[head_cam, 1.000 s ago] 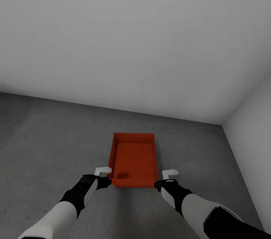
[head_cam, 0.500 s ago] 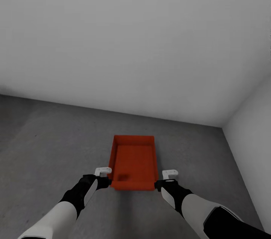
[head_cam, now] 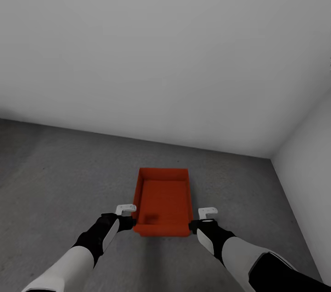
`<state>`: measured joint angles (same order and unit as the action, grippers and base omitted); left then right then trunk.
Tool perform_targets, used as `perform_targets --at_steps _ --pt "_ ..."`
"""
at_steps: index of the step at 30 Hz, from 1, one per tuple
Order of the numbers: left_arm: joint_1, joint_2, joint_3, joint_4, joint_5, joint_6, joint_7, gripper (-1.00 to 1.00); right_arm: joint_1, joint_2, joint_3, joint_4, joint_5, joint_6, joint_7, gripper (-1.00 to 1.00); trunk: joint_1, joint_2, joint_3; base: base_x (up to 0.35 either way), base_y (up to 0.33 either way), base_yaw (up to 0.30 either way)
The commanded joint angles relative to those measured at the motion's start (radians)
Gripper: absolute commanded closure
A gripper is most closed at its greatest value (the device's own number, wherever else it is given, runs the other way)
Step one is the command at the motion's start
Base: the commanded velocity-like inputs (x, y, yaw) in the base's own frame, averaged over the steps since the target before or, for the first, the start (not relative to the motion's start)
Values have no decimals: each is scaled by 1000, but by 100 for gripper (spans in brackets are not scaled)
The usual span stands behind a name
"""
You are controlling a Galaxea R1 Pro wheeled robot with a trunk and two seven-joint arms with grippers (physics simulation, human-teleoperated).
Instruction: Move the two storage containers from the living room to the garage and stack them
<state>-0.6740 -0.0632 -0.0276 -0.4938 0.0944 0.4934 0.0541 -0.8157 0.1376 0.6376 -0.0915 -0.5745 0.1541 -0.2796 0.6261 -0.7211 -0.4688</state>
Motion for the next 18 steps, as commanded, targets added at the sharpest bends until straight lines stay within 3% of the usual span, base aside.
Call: perform_targets --at_steps 1,18 --pt "0 0 -3 -2 10 5 6 -100 0 0 8 -2 -5 7 -6 -100 0 -1 1 0 0 0" --pt "0 0 -3 -2 10 4 6 -100 0 -1 8 -2 -5 7 -6 -100 0 -1 28 0 0 0"
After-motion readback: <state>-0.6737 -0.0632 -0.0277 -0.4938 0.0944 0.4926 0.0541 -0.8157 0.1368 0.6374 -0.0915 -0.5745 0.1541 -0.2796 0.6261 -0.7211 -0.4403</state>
